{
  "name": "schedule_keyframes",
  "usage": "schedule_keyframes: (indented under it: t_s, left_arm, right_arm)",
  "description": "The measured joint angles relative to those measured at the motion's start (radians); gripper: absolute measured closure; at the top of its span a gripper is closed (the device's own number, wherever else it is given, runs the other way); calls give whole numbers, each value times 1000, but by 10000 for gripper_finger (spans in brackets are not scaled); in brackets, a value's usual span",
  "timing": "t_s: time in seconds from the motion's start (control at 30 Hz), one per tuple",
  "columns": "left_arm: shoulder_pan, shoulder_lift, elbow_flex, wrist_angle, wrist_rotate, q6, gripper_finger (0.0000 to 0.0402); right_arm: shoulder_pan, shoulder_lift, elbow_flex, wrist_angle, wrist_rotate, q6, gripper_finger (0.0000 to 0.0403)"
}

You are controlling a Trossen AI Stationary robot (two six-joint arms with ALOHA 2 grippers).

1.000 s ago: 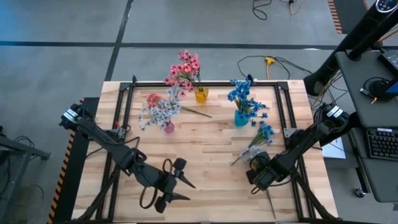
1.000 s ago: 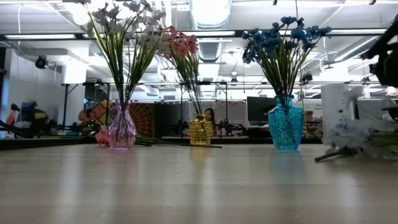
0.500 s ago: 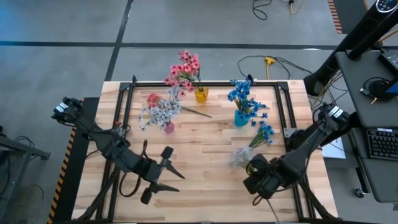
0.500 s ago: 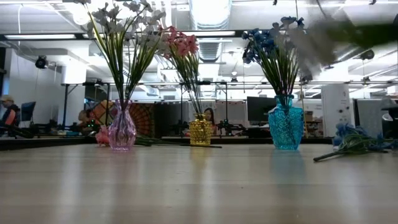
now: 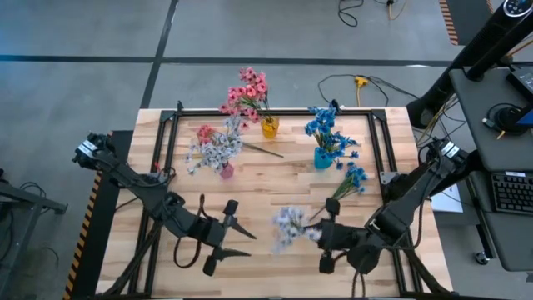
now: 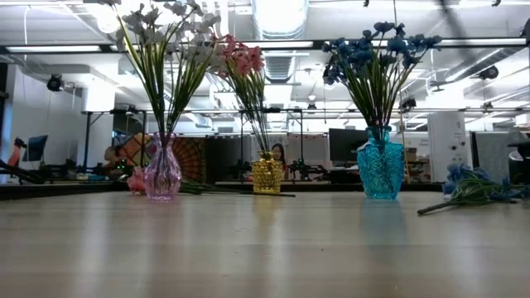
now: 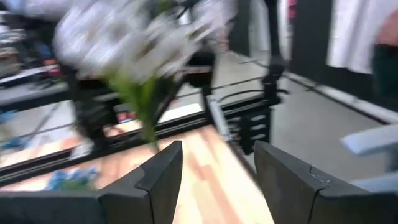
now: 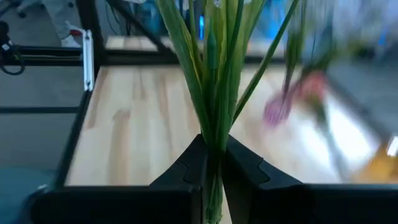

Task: Sort flowers into vase by color
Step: Put the white flowers into the purple vase

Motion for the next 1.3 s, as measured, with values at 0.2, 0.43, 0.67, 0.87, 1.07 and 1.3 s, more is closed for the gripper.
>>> schedule_keyframes:
  t_s: [0.2, 0.43, 0.67, 0.87, 1.07, 1.3]
  left_arm:
    - [43, 78, 12, 45, -160, -89, 217]
    - [78, 180, 13, 177, -86, -93, 198]
    - [88, 237, 13, 324, -170, -73, 179]
    - [95, 308, 14, 450, -169, -28, 177]
    - [98, 334, 14, 496, -86, -2, 177]
    - [98, 335, 14, 495, -49, 5, 177]
  right_arm:
    - [-78, -21, -27, 249, -271, -399, 375]
    - [-220, -46, -33, 352, -676, -509, 375]
    - [-266, -35, -34, 474, -791, -585, 375]
    - [-264, -36, -34, 510, -821, -650, 375]
    - [-273, -48, -34, 511, -821, -675, 374]
    - [-281, -60, -32, 505, -812, -690, 374]
